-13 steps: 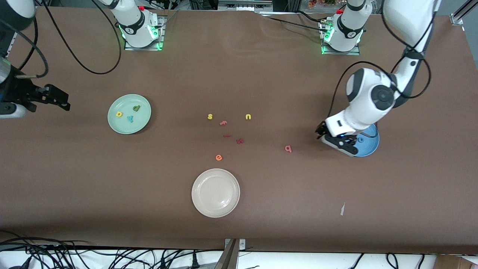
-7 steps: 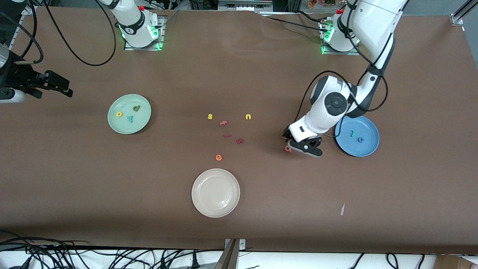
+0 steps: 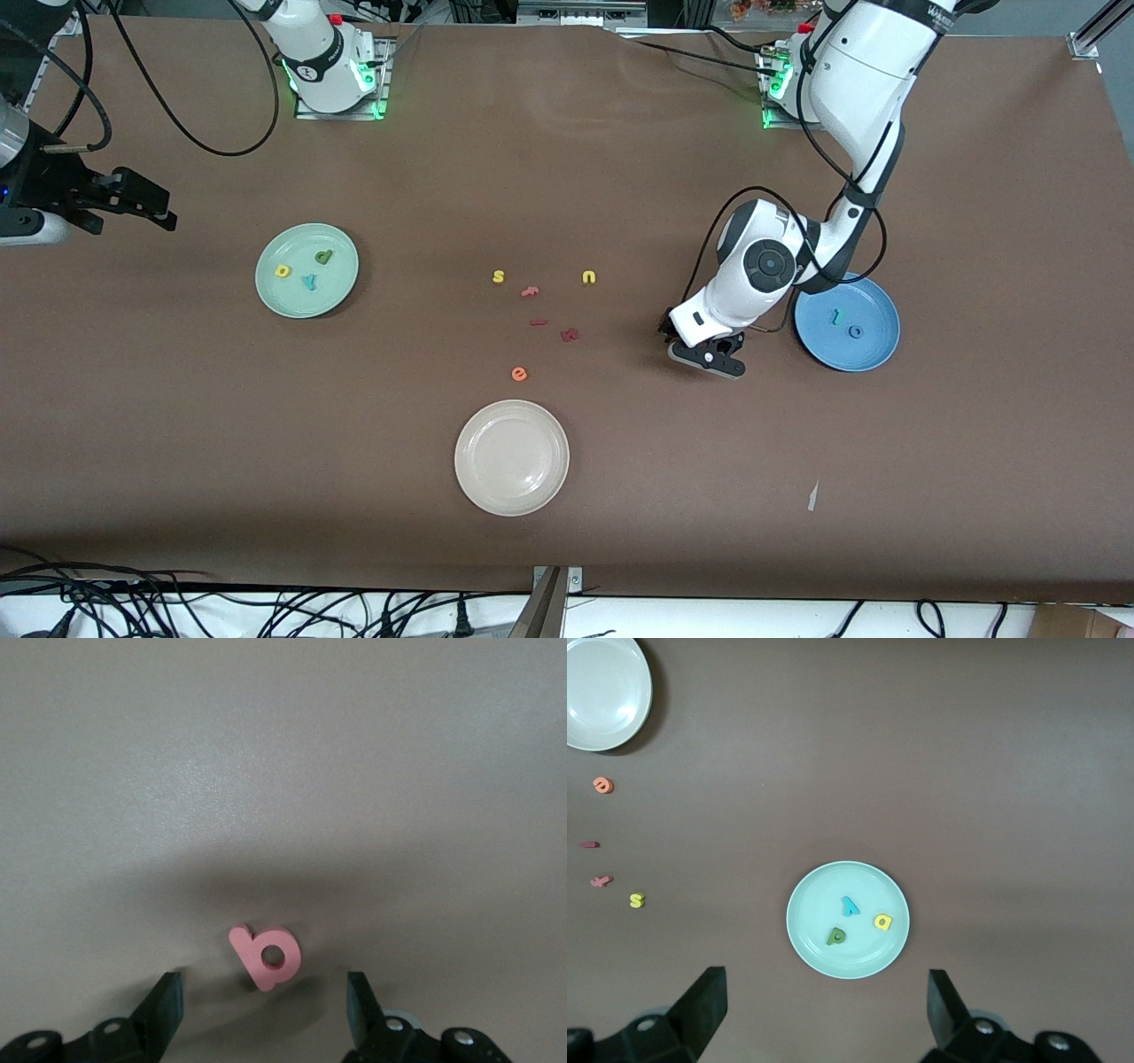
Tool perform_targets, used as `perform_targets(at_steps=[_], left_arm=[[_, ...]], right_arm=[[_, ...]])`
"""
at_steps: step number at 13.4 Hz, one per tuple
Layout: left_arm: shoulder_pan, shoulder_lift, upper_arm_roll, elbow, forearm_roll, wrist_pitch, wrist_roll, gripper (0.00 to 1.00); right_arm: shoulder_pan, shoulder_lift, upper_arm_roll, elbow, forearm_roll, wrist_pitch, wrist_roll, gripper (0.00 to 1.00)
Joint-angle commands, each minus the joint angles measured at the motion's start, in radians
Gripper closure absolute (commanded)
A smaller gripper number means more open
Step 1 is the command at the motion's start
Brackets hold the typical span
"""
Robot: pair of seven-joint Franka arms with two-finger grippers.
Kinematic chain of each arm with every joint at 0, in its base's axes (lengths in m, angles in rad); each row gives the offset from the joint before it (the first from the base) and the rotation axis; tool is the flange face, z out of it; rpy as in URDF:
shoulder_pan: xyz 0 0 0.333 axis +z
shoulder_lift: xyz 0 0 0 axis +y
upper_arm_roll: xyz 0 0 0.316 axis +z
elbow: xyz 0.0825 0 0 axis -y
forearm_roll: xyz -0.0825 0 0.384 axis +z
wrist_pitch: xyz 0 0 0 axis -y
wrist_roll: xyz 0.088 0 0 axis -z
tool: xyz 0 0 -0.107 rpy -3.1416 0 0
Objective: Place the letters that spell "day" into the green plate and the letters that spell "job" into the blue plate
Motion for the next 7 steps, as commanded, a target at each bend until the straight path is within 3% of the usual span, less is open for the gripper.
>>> perform_targets(at_steps=[1,2,4,7], left_arm=[[-0.022,0.009,0.011,0.022,-0.023,0.001,-0.002,0.21],[-0.022,0.015,0.011,0.024,-0.023,0.001,-0.002,0.23],[-0.024,0.020,0.011,0.026,-0.022,0.003,-0.002,0.45],[-0.024,0.041,0.012,0.048,-0.020,0.008,-0.002,0.47]], right_arm=[[-0.030,-0.019,0.033,-0.014,-0.015,0.006,0.003,0.00],[-0.030,-0.018,0.031,-0.014,-0.013,0.006,0.003,0.00],[-0.029,-0.018,0.028,-0.014,-0.015,0.008,0.005,0.00],[-0.030,-0.018,0.027,-0.014,-0.015,0.011,0.005,0.00]])
